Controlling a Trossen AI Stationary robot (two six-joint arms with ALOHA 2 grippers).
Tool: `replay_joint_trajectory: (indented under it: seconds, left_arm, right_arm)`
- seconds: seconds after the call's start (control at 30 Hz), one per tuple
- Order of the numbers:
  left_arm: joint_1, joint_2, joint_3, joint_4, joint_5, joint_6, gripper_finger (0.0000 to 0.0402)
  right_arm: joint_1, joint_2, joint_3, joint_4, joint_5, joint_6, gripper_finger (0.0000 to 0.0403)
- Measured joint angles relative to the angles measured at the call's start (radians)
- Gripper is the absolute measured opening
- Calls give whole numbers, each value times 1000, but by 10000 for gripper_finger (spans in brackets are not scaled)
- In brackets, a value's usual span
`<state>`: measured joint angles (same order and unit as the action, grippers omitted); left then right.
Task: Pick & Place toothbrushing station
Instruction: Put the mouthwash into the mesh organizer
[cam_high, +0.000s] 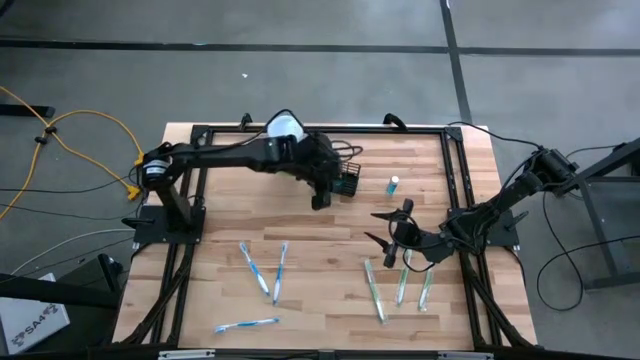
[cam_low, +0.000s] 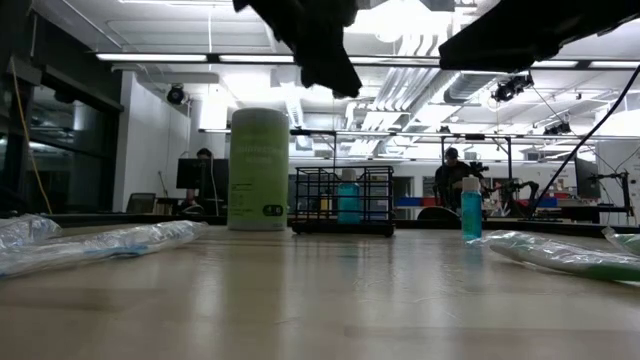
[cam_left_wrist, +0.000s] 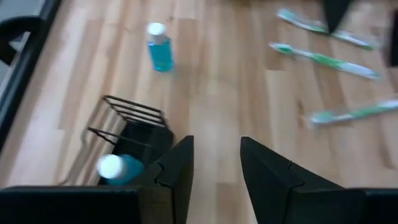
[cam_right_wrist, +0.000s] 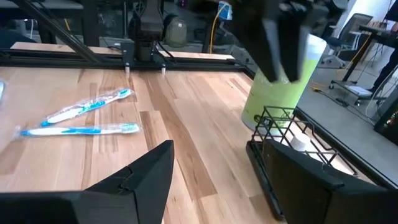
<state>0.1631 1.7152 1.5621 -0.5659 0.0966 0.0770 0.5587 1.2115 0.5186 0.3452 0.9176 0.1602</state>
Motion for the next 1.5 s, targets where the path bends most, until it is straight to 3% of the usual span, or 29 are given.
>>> replay_joint_trajectory:
  seconds: [0.53, 0.93, 1.17, 1.5]
  left_arm:
    - [-111, -87, -3, -201, -8, -122, 127]
    - [-207, -212, -37, -276, -188, -204, 127]
    - [-268, -333, -257, -145, -291, -252, 127]
    - [-316, -528, -653, 215, -301, -269, 127]
  right_arm:
    - [0, 0, 0, -17, 0, 35, 239]
    - [-1, 0, 0, -57, 80, 95, 239]
    - [-20, 0, 0, -58, 72, 106, 239]
    - [-57, -6, 0, -59, 66, 127, 239]
